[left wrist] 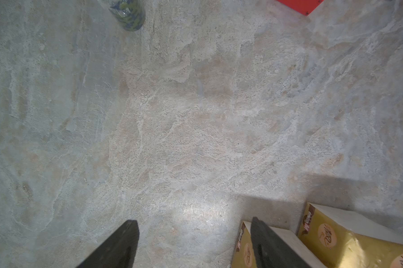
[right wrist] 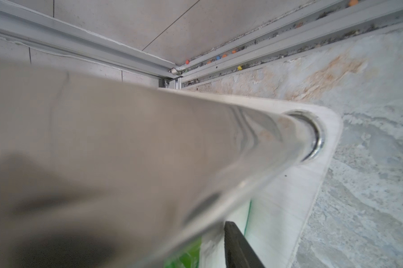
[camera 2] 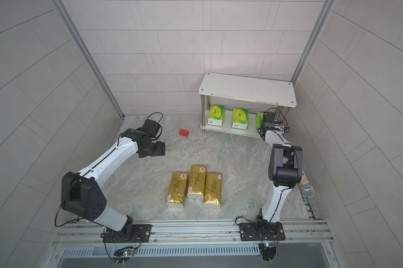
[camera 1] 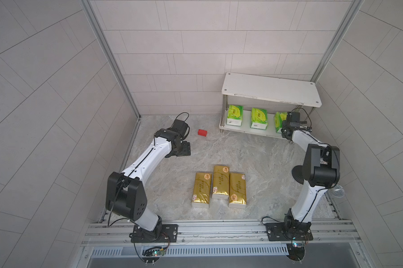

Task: Place the tissue boxes on the shelf by color
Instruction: Place a box of tissues on the shelf.

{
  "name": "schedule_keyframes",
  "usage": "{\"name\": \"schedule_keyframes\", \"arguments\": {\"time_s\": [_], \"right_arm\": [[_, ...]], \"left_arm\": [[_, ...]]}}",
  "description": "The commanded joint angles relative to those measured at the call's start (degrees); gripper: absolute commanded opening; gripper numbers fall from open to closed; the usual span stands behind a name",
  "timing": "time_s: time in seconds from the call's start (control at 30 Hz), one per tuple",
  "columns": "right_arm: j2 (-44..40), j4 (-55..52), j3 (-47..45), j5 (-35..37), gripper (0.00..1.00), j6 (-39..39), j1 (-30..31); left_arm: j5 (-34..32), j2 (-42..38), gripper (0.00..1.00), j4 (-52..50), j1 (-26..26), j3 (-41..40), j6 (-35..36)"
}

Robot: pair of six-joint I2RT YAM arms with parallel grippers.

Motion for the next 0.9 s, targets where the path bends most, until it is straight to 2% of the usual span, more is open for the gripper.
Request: {"name": "schedule_keyframes", "arguments": {"time_s": [0.0, 0.87], "right_arm": [[0.0, -3.5, 0.3, -0.3, 0.45, -0.8, 1.6], [0.1, -3.2, 0.5, -1.1, 0.45, -2.0, 1.7]], "left_arm": [[-0.9, -0.6, 0.84, 0.0, 0.2, -0.8, 0.1], [-1.0, -1.9, 0.84, 0.1, 0.1, -1.4, 0.5]]}}
